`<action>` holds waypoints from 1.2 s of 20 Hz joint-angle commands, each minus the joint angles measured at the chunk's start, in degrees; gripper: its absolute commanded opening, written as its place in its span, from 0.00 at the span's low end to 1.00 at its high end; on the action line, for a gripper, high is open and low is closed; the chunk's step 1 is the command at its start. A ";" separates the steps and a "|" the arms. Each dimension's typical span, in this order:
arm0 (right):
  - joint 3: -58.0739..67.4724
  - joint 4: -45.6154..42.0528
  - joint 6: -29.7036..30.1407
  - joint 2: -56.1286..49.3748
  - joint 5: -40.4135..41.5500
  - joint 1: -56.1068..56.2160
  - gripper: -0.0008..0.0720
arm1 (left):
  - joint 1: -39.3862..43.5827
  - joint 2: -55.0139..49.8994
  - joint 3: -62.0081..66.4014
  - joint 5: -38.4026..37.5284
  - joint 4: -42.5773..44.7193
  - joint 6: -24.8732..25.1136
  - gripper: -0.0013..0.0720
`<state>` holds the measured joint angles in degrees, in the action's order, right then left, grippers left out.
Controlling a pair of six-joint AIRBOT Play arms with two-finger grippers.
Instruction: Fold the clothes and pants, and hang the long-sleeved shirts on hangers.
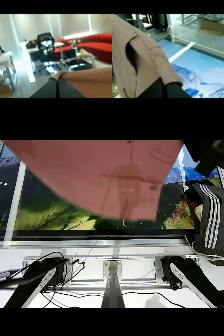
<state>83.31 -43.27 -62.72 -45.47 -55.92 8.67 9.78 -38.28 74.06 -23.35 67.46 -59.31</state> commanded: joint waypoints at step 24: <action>-22.14 -7.08 -11.87 -40.09 9.64 -15.30 0.93 | 0.81 -43.80 0.04 -16.41 -0.59 -3.78 0.97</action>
<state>61.19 -48.12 -72.82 -85.65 -31.44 -0.36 11.40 -87.46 74.06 -32.42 66.85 -63.02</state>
